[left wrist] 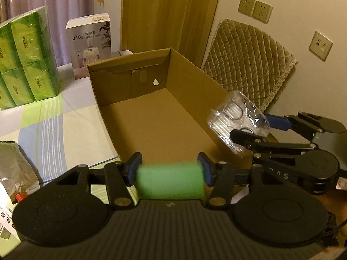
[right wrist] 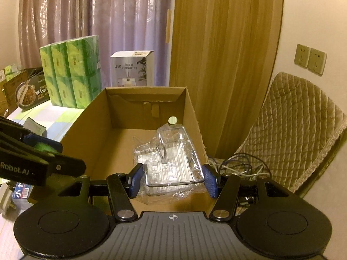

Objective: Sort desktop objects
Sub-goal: 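Carry both items over the cardboard box and open both tools to drop them, then move both open tools back over the remaining table objects, then grasp the white square night light with the left tool while the right tool grasps the blue floss box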

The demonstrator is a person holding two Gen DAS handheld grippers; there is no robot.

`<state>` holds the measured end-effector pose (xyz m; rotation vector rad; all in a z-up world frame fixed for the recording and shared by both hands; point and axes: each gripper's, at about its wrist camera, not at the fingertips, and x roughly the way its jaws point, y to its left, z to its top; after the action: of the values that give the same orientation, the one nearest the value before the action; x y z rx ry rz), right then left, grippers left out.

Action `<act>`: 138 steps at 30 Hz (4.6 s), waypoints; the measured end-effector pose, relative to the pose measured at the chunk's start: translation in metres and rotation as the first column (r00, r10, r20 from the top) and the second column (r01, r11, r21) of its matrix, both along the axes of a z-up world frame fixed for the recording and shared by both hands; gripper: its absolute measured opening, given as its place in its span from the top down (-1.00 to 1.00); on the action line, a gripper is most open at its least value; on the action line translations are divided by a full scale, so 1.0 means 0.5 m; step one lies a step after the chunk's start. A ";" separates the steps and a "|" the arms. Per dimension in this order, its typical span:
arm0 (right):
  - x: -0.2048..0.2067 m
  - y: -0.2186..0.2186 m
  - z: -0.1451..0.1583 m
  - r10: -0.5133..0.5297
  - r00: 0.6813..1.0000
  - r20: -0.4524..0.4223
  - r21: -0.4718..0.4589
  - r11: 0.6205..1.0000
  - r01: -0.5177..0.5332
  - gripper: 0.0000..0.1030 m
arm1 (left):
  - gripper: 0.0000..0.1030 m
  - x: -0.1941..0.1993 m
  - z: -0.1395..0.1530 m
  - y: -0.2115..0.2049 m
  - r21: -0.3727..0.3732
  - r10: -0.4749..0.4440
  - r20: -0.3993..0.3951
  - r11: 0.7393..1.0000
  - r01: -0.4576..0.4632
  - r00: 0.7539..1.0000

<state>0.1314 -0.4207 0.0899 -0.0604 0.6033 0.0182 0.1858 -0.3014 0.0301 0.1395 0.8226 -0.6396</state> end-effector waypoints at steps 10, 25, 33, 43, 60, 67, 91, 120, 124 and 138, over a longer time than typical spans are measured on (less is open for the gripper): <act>-0.004 0.016 0.000 0.020 1.000 -0.008 0.006 1.000 -0.020 -0.07 | 0.00 -0.015 0.033 0.042 -0.002 0.030 0.047 1.000 -0.030 0.998; -0.012 0.042 0.018 0.036 0.999 0.034 0.002 0.999 -0.036 -0.21 | -0.05 -0.048 0.029 0.094 0.001 0.054 0.041 0.999 -0.054 0.998; -0.067 0.056 0.027 0.028 0.998 0.055 0.000 1.000 -0.028 -0.45 | -0.12 -0.071 0.019 0.133 0.000 0.076 0.026 0.997 -0.077 0.997; -0.151 0.099 0.036 0.038 0.997 0.065 0.014 0.999 -0.039 -0.60 | -0.18 -0.116 0.013 0.196 0.004 0.109 0.015 0.994 -0.109 0.994; -0.235 0.169 0.011 0.092 0.996 -0.008 0.059 0.994 -0.091 -0.76 | -0.33 -0.201 0.006 0.300 0.032 0.180 0.005 0.983 -0.180 0.984; -0.250 0.199 0.002 0.127 0.992 -0.030 0.066 0.990 -0.124 -0.85 | -0.59 -0.229 -0.010 0.356 0.049 0.220 0.002 0.974 -0.220 0.975; -0.231 0.331 -0.061 0.292 0.947 -0.132 0.078 0.956 -0.284 -0.87 | -0.71 -0.233 -0.078 0.538 0.067 0.336 -0.091 0.941 -0.331 0.938; -0.120 0.414 -0.176 0.383 0.904 -0.188 0.070 0.924 -0.377 -0.74 | -0.58 -0.100 -0.192 0.528 -0.128 0.325 -0.314 0.916 -0.379 0.892; -0.109 0.421 -0.185 0.396 0.899 -0.186 0.068 0.918 -0.390 -0.71 | -0.54 -0.082 -0.206 0.519 -0.129 0.315 -0.322 0.920 -0.371 0.893; -0.067 0.438 -0.209 0.401 0.896 -0.191 0.059 0.916 -0.397 -0.68 | -0.21 -0.071 -0.214 0.515 -0.092 0.305 -0.287 0.935 -0.343 0.908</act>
<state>0.0980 -0.2018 -0.0143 -0.1661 0.7838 0.4351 0.1505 -0.0439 -0.0768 -0.2166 1.0315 -0.4011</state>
